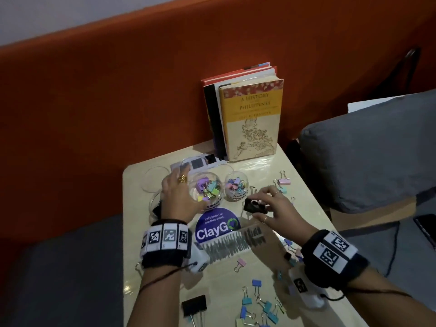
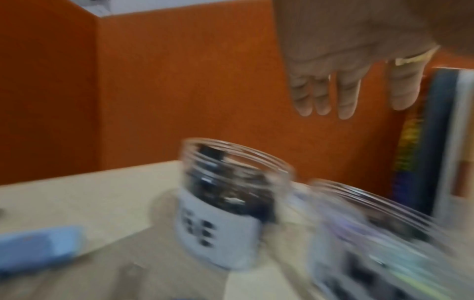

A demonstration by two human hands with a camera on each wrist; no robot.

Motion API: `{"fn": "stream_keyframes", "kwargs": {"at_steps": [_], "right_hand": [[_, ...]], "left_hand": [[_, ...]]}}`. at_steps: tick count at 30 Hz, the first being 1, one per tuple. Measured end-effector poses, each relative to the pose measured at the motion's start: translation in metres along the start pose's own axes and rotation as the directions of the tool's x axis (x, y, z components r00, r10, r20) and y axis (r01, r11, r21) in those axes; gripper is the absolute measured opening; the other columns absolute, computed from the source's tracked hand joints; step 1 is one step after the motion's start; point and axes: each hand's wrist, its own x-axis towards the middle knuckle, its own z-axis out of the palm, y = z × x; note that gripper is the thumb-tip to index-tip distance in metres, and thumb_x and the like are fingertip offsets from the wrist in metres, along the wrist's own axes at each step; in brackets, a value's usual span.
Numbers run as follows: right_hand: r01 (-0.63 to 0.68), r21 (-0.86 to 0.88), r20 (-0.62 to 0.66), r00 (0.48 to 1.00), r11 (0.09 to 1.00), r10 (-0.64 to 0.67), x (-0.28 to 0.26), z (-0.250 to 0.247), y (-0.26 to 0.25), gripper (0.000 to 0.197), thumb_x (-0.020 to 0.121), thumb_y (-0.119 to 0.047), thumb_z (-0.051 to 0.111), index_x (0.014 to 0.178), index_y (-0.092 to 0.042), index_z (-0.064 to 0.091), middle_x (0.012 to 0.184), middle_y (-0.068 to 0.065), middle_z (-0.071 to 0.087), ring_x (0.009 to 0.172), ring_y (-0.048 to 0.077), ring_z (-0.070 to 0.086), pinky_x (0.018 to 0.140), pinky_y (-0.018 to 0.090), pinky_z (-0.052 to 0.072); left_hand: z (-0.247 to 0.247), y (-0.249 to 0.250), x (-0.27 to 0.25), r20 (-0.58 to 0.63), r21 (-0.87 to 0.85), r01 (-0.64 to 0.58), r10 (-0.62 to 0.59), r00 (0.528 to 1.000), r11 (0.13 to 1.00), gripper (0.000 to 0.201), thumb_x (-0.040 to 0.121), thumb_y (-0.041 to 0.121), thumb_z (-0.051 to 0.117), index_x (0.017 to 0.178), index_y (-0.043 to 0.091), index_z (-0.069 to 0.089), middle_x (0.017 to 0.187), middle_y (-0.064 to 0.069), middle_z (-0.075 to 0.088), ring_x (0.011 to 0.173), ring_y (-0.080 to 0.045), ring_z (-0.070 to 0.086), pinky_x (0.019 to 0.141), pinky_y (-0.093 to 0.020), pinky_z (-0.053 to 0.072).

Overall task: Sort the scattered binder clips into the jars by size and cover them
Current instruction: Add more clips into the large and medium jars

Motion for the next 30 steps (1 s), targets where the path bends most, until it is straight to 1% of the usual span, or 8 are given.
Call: {"fn": "stream_keyframes", "kwargs": {"at_steps": [4, 7, 14, 18, 20, 24, 27, 30], "right_hand": [[0.152, -0.054, 0.187, 0.972, 0.987, -0.14, 0.042, 0.029, -0.046, 0.043, 0.085, -0.016, 0.063, 0.126, -0.021, 0.052, 0.115, 0.001, 0.048, 0.108, 0.021, 0.052, 0.099, 0.037, 0.046], [0.278, -0.078, 0.267, 0.931, 0.957, -0.249, 0.073, 0.06, -0.085, 0.043, 0.085, -0.015, 0.063, 0.126, -0.015, 0.052, 0.117, 0.009, 0.053, 0.108, 0.022, 0.051, 0.094, 0.027, 0.04], [0.487, -0.295, 0.392, 0.846, 0.822, -0.361, 0.118, 0.12, -0.123, 0.039, 0.077, 0.0, 0.061, 0.113, -0.012, 0.061, 0.112, 0.01, 0.062, 0.105, 0.031, 0.054, 0.086, 0.04, 0.047], [0.58, -0.489, 0.467, 0.805, 0.652, -0.366, 0.123, 0.128, -0.114, 0.022, 0.087, -0.022, 0.057, 0.105, -0.015, 0.067, 0.103, 0.007, 0.069, 0.098, 0.027, 0.055, 0.084, 0.04, 0.045], [0.594, -0.486, 0.492, 0.792, 0.641, -0.361, 0.123, 0.13, -0.106, 0.025, 0.091, -0.03, 0.051, 0.102, -0.015, 0.068, 0.102, 0.005, 0.07, 0.098, 0.026, 0.056, 0.084, 0.038, 0.043], [0.582, -0.442, 0.466, 0.799, 0.682, -0.38, 0.131, 0.13, -0.101, 0.021, 0.087, -0.019, 0.057, 0.106, -0.019, 0.068, 0.105, 0.002, 0.072, 0.103, 0.026, 0.057, 0.09, 0.038, 0.043], [0.569, -0.436, 0.437, 0.811, 0.697, -0.389, 0.137, 0.131, -0.104, 0.039, 0.084, -0.02, 0.062, 0.122, -0.018, 0.057, 0.13, 0.003, 0.058, 0.121, 0.027, 0.047, 0.1, 0.04, 0.039], [0.57, -0.597, 0.566, 0.798, 0.564, -0.207, 0.139, 0.135, -0.108, 0.054, 0.09, -0.031, 0.053, 0.139, -0.019, 0.033, 0.149, -0.001, 0.036, 0.141, 0.026, 0.019, 0.111, 0.045, 0.022]], "left_hand": [[-0.013, -0.07, -0.015, 0.143, 0.028, 0.208, -0.21, 0.967, 0.978, 0.124, 0.052, 0.047, 0.086, 0.149, 0.022, 0.013, 0.157, -0.004, 0.013, 0.143, -0.027, 0.009, 0.114, -0.05, 0.024], [-0.013, -0.093, -0.013, 0.232, -0.032, 0.261, -0.246, 0.941, 0.965, 0.132, 0.046, 0.043, 0.09, 0.15, 0.02, 0.011, 0.155, -0.003, 0.02, 0.142, -0.026, 0.018, 0.112, -0.046, 0.031], [-0.011, -0.103, -0.009, 0.216, -0.076, 0.203, -0.182, 0.959, 0.976, 0.121, 0.054, 0.052, 0.082, 0.15, 0.019, 0.016, 0.149, -0.004, 0.033, 0.135, -0.026, 0.035, 0.106, -0.043, 0.039], [-0.011, -0.105, -0.011, 0.199, -0.115, 0.19, -0.165, 0.966, 0.975, 0.124, 0.051, 0.049, 0.084, 0.149, 0.018, 0.016, 0.144, -0.003, 0.037, 0.131, -0.025, 0.04, 0.104, -0.045, 0.04], [-0.011, -0.106, -0.011, 0.197, -0.129, 0.185, -0.157, 0.968, 0.974, 0.12, 0.051, 0.045, 0.086, 0.148, 0.016, 0.022, 0.144, -0.002, 0.036, 0.131, -0.023, 0.041, 0.105, -0.045, 0.04], [-0.01, -0.108, -0.009, 0.182, -0.115, 0.153, -0.13, 0.975, 0.982, 0.106, 0.052, 0.043, 0.087, 0.141, 0.016, 0.038, 0.145, -0.001, 0.036, 0.13, -0.022, 0.042, 0.105, -0.045, 0.04], [-0.009, -0.109, -0.008, 0.172, -0.105, 0.156, -0.136, 0.976, 0.982, 0.107, 0.052, 0.045, 0.087, 0.142, 0.02, 0.035, 0.142, 0.001, 0.038, 0.129, -0.022, 0.043, 0.105, -0.044, 0.04], [-0.009, -0.11, -0.008, 0.162, -0.095, 0.159, -0.142, 0.977, 0.983, 0.111, 0.05, 0.048, 0.087, 0.143, 0.021, 0.033, 0.14, 0.001, 0.042, 0.127, -0.021, 0.045, 0.103, -0.043, 0.041]]}}
